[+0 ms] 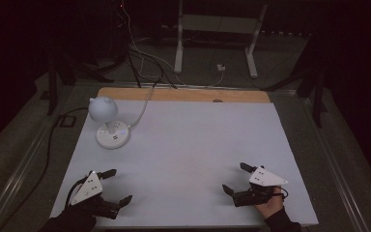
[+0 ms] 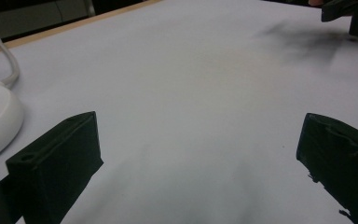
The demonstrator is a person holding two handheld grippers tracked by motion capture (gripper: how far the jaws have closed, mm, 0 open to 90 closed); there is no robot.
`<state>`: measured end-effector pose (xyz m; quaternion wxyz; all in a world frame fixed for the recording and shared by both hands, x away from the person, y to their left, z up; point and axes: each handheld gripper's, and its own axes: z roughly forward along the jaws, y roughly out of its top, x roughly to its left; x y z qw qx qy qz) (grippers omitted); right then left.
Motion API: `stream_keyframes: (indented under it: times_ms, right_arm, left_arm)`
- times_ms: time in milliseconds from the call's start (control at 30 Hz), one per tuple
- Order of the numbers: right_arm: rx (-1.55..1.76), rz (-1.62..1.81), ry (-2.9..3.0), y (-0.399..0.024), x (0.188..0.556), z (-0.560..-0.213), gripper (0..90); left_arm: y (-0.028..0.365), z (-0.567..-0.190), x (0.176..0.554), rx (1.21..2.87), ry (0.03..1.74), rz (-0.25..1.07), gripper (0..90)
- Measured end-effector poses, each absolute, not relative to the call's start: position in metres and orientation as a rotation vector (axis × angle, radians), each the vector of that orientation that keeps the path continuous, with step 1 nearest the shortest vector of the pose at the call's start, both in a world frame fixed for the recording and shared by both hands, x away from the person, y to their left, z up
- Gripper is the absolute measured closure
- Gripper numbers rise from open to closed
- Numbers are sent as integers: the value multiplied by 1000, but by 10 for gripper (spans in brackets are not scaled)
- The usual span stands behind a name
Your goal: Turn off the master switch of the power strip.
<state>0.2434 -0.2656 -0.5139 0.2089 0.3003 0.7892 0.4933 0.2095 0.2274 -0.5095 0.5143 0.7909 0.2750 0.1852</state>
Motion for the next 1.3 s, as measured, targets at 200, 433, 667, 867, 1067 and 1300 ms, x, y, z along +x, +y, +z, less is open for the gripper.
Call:
stream_keyframes:
  times_ms: [200,433,667,867,1067,1300]
  right_arm:
    - [813,1325,2220,-264,242,-511,0]
    - [794,1316,2234,-260,240,-511,0]
    - [774,1320,2218,-258,238,-508,0]
    - [774,1330,2211,-257,236,-506,0]
    - [768,1347,2195,-257,235,-504,0]
    - [770,1361,2183,-257,233,-502,0]
  left_arm:
    - [225,-510,209,1925,639,434,4]
    - [223,-511,209,1948,626,436,4]
    - [219,-509,206,1976,602,434,3]
    - [214,-505,203,2002,586,418,2]
    - [209,-502,202,2017,567,351,1]
    - [206,-494,203,2014,534,321,1]
